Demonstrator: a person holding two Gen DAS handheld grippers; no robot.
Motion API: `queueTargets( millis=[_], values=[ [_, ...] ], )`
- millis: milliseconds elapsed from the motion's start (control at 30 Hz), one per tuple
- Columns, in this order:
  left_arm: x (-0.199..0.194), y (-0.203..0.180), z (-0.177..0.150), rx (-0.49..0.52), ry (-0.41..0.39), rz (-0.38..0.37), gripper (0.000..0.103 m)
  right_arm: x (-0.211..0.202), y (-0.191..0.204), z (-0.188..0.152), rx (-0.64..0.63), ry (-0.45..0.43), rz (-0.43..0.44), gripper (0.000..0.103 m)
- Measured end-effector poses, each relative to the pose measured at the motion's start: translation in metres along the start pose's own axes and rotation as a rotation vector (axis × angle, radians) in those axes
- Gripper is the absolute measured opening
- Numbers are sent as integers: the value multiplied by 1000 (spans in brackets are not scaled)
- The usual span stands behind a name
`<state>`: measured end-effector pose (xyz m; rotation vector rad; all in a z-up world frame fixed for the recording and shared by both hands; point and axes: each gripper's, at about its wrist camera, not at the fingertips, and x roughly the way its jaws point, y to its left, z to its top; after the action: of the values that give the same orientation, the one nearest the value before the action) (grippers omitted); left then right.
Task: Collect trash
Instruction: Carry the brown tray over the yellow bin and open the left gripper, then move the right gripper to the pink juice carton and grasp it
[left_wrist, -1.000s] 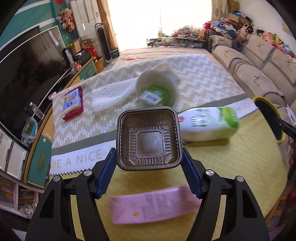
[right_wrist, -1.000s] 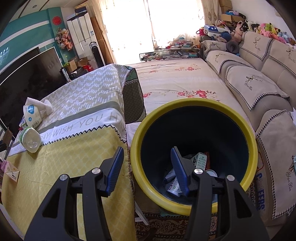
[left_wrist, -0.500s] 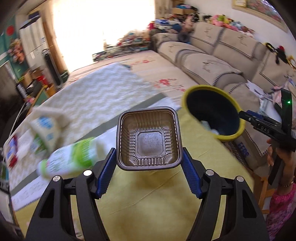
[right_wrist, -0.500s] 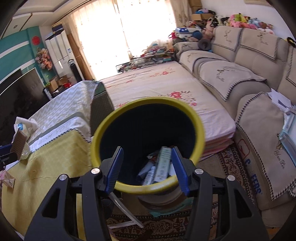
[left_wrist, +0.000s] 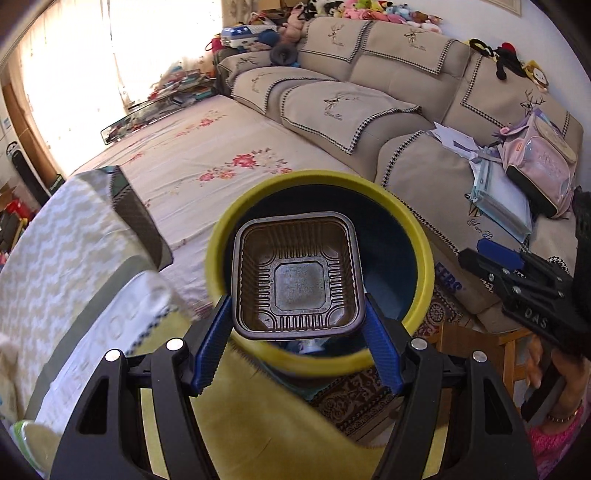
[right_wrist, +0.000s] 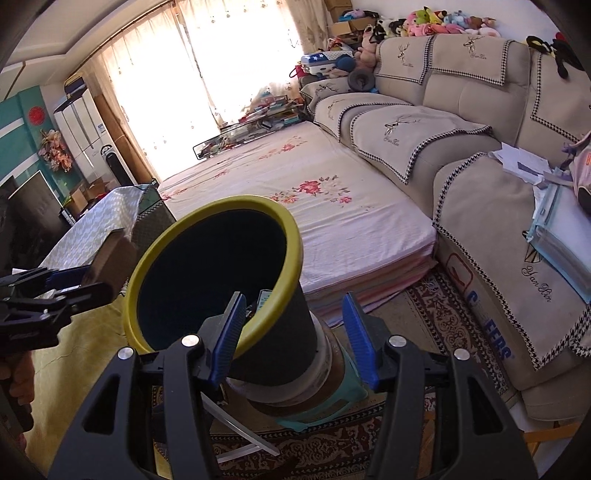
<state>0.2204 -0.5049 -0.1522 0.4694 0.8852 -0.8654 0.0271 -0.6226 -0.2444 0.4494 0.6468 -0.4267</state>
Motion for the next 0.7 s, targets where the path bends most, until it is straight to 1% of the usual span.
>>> queueTargets(
  millis=[100,133,167,200,267,333,400,467,533,633,700],
  values=[
    [23,0,11,3,14,-34,71,1,-2,-2,8,4,-6,53],
    [29,-1,14,-3,23,-47,74,1,-3,-2,9,4,-10,55],
    [34,0,16,-9,26,-52,83,2,-3,-3,7,5,-16,55],
    [37,1,17,-19,21,-46,86,1,-3,-4,7,7,-19,55],
    [39,5,15,-35,20,-38,86,1,-3,-5,11,11,-19,55],
    [31,10,10,-58,12,-49,86,2,-3,-6,12,16,-23,55],
    [14,18,0,-59,-10,-40,86,3,-2,-7,11,24,-20,55],
    [-5,18,-10,-64,-49,-26,87,3,1,-8,7,30,-14,55],
    [-28,20,-21,-84,-104,-32,92,4,6,-10,4,35,-3,56],
    [-64,31,-41,-107,-179,-42,92,4,19,-11,-17,40,15,56],
    [-91,43,-52,-117,-224,-31,92,3,29,-10,-33,38,26,56]
  ],
)
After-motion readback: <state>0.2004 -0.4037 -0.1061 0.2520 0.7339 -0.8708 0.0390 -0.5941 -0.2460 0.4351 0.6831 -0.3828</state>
